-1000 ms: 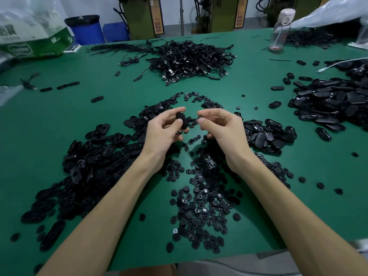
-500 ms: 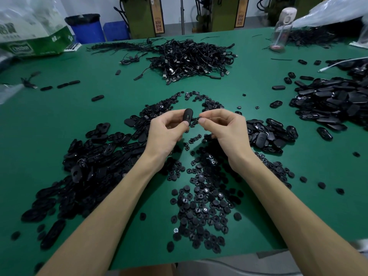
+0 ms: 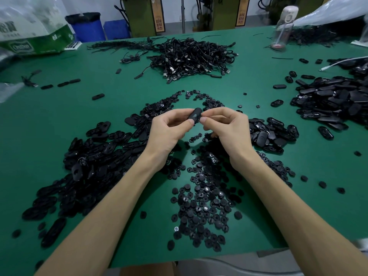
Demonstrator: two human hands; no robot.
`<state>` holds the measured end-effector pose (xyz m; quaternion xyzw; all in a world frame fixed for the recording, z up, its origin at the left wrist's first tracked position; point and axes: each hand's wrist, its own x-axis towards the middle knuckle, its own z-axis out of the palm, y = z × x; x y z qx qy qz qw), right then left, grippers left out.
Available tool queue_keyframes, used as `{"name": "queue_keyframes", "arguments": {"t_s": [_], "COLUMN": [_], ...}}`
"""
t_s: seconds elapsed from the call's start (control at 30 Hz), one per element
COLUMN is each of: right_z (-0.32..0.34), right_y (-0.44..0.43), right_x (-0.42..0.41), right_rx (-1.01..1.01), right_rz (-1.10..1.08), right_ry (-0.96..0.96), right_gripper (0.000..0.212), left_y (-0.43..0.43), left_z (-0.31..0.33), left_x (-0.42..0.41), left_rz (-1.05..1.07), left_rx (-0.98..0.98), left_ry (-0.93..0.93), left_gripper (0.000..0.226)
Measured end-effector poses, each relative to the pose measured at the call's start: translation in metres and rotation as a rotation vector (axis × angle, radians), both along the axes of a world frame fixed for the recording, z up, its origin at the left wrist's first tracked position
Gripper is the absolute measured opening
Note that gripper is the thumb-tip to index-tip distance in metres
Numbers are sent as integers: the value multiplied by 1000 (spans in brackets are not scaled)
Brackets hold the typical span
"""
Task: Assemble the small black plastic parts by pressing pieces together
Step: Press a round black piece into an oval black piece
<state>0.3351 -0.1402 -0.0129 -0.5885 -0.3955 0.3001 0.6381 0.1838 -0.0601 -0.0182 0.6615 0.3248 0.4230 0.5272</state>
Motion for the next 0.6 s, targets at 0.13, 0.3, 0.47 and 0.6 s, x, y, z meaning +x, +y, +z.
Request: {"name": "queue_keyframes", "arguments": {"t_s": [0.13,0.3,0.47,0.6], "right_z": [3,6,4,3], "right_y": [-1,-1,1,0], "right_x": [1,3,3,3], "right_rx": [13,70,108,104], "right_rz": [75,184,242,225], "right_ry": [161,343,371,335], "right_gripper": [7,11,13,10], "left_y": [2,5,4,3], "left_z": [-2,-3,-2,-2], "left_x": [-1,-2,-1,-1], "left_rz": [41,131,149,133], "left_rx": [-9,-44,-82,-69], "left_ry": [10,25,22,25], "left_gripper": [22,20,20,19]}}
